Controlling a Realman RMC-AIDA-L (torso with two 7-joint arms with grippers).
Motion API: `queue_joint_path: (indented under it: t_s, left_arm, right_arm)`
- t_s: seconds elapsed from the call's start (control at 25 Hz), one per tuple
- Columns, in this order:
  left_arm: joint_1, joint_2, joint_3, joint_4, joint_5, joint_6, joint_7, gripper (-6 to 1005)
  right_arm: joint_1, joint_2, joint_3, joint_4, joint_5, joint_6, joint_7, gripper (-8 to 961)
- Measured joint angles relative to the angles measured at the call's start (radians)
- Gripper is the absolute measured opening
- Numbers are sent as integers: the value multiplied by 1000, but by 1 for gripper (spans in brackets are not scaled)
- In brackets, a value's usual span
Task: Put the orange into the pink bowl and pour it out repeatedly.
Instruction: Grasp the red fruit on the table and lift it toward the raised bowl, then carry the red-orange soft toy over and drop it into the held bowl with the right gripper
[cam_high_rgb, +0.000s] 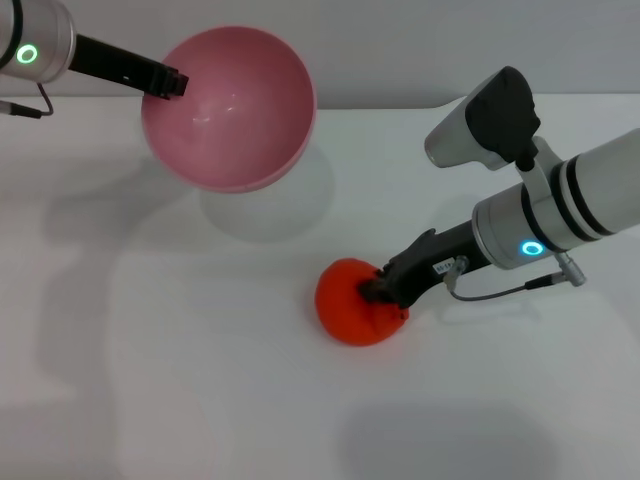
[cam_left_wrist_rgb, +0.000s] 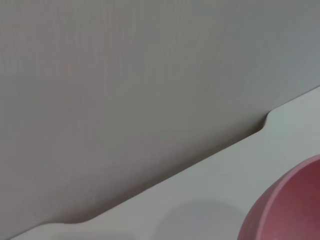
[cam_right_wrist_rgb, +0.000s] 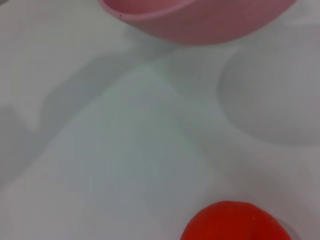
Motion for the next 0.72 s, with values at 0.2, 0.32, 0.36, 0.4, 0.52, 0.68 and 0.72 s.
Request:
queue_joint_path:
  t_s: [0.2, 0.32, 0.36, 0.4, 0.52, 0.68, 0.72]
  left_arm:
    - [-3, 0, 0, 0, 0, 0, 0, 39]
    - [-3, 1, 0, 0, 0, 0, 0, 39]
    - [-3, 1, 0, 0, 0, 0, 0, 39]
    - [-3, 1, 0, 0, 0, 0, 0, 39]
    - [-1, 6, 0, 0, 1, 1, 0, 39]
    - [0, 5, 0, 0, 1, 8, 0, 39]
    - [0, 2, 2, -1, 2, 10, 0, 39]
  right_arm:
    - [-10, -3, 22, -3, -1, -3, 0, 63]
    - [-41, -7, 63, -46, -10, -9, -1, 57]
    - [-61, -9, 85, -77, -13, -13, -1, 55]
    - [-86, -13, 111, -120, -17, -19, 1, 54]
    - [-182, -21, 214, -296, -24, -48, 7, 48]
    - [-276, -13, 316, -534, -40, -84, 7, 44]
    - [-296, -7, 332, -597, -48, -88, 6, 44]
